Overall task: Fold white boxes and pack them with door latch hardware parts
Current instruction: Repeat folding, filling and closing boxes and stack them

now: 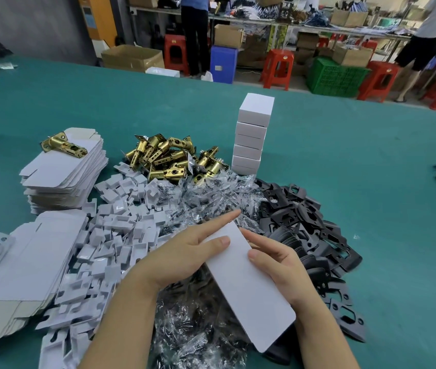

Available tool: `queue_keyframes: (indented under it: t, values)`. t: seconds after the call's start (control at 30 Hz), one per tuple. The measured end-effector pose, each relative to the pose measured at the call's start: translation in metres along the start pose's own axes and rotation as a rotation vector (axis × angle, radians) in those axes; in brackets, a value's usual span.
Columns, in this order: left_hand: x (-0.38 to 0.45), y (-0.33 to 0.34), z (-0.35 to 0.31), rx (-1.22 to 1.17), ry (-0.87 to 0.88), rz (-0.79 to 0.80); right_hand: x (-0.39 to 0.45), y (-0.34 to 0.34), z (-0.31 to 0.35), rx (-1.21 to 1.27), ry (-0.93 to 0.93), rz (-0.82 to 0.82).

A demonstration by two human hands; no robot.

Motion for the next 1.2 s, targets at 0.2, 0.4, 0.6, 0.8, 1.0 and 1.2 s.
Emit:
queue_keyframes:
  t: [0.2,0.4,0.6,0.8,1.0,1.2]
  values:
    - [0.005,0.003,0.0,-0.001,0.051,-0.168,0.006,-0.002,-0.002,0.085,-0.003,-0.047]
    - [0.009,0.003,0.005,-0.058,0.061,-0.327,0.011,-0.008,-0.001,0.074,-0.003,-0.093]
    - [0.008,0.008,0.003,-0.099,0.055,-0.233,0.008,0.0,-0.008,0.133,0.035,-0.023]
    - [0.01,0.003,0.006,-0.045,0.074,-0.32,0.01,-0.002,-0.01,0.248,0.066,-0.109]
    - [0.009,0.005,0.004,0.152,0.174,-0.18,0.01,-0.004,-0.008,0.279,0.117,-0.126]
    - [0.007,-0.002,0.007,-0.038,0.088,-0.309,0.012,-0.003,-0.009,0.275,-0.016,-0.022]
Point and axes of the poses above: each hand's wrist, its own x-axis towards the middle knuckle, its own y-axis out of the palm, z = x × y, the point moved 1 cm from there along x, towards the middle knuckle, and after that the axes turned 8 degrees about y, right-handed, at the moved point
